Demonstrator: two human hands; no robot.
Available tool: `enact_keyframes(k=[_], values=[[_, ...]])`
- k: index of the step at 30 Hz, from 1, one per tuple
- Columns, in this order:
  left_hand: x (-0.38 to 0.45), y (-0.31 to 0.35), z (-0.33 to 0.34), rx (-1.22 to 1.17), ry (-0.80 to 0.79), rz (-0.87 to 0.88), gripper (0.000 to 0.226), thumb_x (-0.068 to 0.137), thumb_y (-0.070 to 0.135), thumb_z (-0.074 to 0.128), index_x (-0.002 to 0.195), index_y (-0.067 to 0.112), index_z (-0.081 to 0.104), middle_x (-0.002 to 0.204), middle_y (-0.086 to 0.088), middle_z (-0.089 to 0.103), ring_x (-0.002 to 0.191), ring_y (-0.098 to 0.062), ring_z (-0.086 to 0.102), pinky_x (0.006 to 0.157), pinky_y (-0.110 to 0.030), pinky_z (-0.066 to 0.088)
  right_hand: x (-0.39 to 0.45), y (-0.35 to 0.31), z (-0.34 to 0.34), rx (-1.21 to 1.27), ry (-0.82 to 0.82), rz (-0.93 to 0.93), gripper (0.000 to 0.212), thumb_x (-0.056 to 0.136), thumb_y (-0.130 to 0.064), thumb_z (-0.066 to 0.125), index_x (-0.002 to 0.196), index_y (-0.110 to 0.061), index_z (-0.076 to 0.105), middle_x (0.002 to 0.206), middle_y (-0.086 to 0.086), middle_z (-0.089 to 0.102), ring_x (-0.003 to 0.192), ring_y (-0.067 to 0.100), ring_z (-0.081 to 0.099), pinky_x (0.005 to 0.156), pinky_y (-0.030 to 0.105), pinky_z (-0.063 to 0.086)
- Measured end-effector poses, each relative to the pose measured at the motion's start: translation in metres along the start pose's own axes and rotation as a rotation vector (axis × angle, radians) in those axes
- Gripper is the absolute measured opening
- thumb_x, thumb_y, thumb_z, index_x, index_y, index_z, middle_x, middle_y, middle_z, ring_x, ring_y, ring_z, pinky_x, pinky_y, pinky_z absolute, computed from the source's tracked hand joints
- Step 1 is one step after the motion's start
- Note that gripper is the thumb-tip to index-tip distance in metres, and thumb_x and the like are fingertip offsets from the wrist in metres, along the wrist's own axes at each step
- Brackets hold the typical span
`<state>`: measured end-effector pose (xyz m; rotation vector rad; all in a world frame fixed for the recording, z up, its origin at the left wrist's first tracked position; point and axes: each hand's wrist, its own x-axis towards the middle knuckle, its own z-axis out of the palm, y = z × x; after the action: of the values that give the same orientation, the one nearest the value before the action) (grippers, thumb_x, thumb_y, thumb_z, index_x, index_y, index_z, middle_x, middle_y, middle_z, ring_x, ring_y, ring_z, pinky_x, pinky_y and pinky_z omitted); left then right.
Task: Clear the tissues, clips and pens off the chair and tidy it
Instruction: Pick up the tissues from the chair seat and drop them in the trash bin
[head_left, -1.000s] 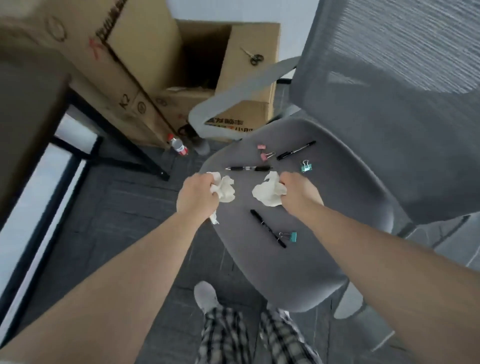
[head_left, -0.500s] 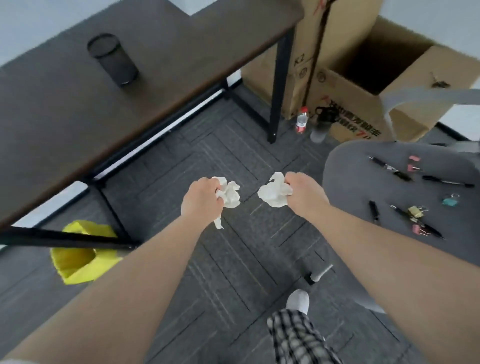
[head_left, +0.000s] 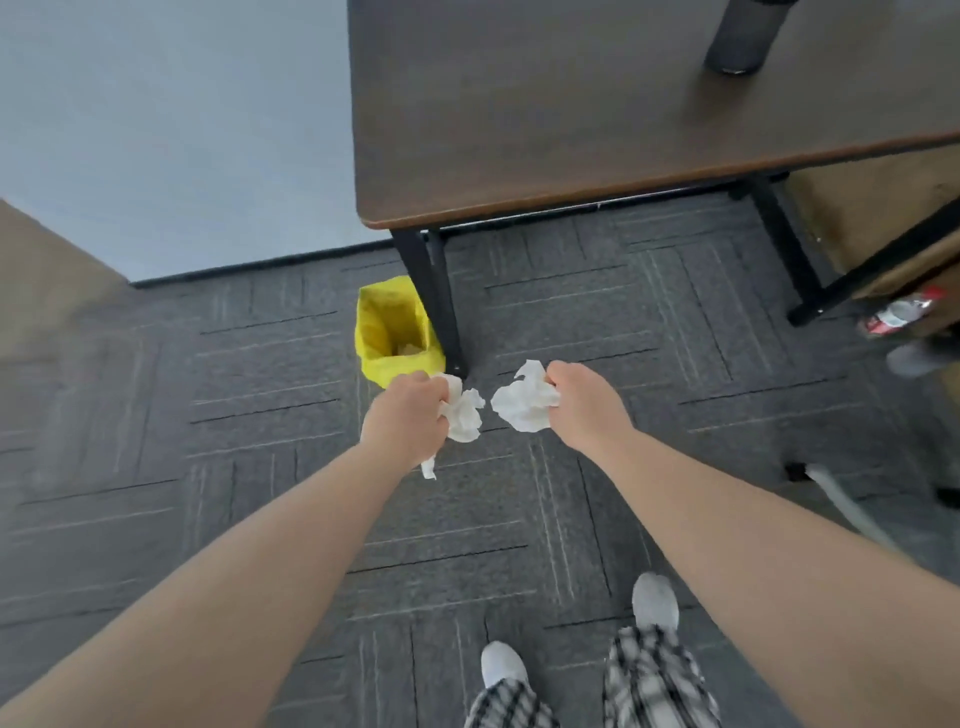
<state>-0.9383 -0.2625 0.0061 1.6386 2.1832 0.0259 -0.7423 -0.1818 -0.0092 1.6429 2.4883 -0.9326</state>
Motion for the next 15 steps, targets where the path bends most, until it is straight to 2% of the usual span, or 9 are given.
enact_keyframes(k=[4, 7, 9, 13, 15], values=[[-0.007, -0.084, -0.008, -0.071, 0.052, -0.168, 0.019, 0.086, 0.011, 0.048, 0.102, 0.01, 0.058, 0.103, -0.007, 0.057, 0.103, -0.027, 0.049, 0.072, -0.035, 0.042, 0.03, -0.073, 0.038, -0.018, -0.039, -0.069, 0.017, 0.084, 0.001, 0.044, 0.081, -0.014, 0.038, 0.084, 0.004, 0.046, 0.076, 0.026, 0.044, 0.059, 0.032, 0.03], [0.001, -0.13, -0.008, -0.124, 0.054, -0.277, 0.018, 0.085, 0.011, 0.05, 0.1, 0.008, 0.058, 0.099, -0.009, 0.057, 0.1, -0.028, 0.05, 0.07, -0.035, 0.041, 0.06, -0.106, 0.063, -0.013, -0.073, -0.077, 0.016, 0.086, -0.002, 0.045, 0.08, -0.014, 0.037, 0.083, 0.005, 0.046, 0.074, 0.026, 0.043, 0.053, 0.03, 0.027], [0.013, -0.156, -0.009, -0.158, 0.043, -0.331, 0.018, 0.084, 0.011, 0.051, 0.099, 0.007, 0.059, 0.1, -0.009, 0.057, 0.099, -0.029, 0.051, 0.069, -0.036, 0.043, 0.085, -0.124, 0.077, -0.014, -0.086, -0.084, 0.018, 0.089, -0.005, 0.047, 0.082, -0.016, 0.036, 0.083, 0.004, 0.045, 0.074, 0.025, 0.043, 0.058, 0.032, 0.029], [0.056, -0.202, -0.015, -0.204, 0.019, -0.427, 0.021, 0.083, 0.013, 0.05, 0.102, 0.011, 0.059, 0.105, -0.008, 0.057, 0.101, -0.03, 0.053, 0.075, -0.039, 0.046, 0.152, -0.155, 0.104, 0.002, -0.133, -0.024, 0.018, 0.091, -0.008, 0.047, 0.083, -0.02, 0.037, 0.087, 0.006, 0.047, 0.078, 0.025, 0.044, 0.058, 0.031, 0.03], [0.086, -0.225, -0.017, -0.227, -0.002, -0.461, 0.023, 0.084, 0.014, 0.049, 0.105, 0.012, 0.058, 0.107, -0.009, 0.056, 0.103, -0.03, 0.054, 0.075, -0.038, 0.045, 0.19, -0.172, 0.116, 0.013, -0.181, 0.027, 0.014, 0.093, -0.01, 0.045, 0.082, -0.019, 0.046, 0.093, 0.012, 0.053, 0.083, 0.029, 0.051, 0.064, 0.033, 0.034]])
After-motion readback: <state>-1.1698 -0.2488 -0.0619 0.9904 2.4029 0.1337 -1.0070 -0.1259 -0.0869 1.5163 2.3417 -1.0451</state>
